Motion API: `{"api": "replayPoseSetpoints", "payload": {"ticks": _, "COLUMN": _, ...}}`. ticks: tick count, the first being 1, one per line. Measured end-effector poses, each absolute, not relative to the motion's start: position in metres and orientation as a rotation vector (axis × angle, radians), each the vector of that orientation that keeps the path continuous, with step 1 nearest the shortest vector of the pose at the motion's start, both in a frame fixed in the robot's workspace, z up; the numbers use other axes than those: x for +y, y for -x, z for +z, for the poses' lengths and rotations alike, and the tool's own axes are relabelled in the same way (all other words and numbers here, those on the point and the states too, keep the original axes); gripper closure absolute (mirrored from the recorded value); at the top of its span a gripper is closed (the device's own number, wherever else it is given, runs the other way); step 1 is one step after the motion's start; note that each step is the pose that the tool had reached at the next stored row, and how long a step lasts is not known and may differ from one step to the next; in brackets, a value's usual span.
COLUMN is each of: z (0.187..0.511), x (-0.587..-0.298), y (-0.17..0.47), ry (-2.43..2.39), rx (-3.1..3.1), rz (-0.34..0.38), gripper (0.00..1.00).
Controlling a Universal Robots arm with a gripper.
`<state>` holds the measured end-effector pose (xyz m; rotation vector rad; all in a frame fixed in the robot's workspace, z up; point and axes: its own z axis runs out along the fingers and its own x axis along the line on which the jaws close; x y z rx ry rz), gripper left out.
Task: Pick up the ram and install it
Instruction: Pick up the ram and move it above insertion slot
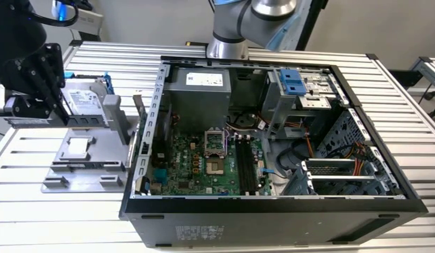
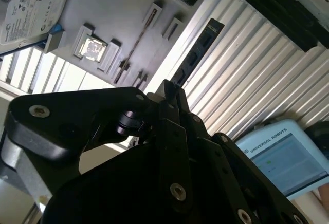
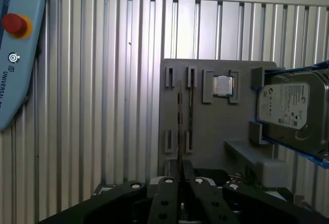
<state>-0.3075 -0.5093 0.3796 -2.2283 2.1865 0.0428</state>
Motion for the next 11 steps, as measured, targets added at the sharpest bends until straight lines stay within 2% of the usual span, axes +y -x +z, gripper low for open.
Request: {"api": "replayPoseSetpoints", "payload": {"ticks": 11, "z": 0.380, "x": -0.509, "y": 0.271, "ry": 2.230, "rx": 2.188, "rz": 0.046, "gripper": 1.00}}
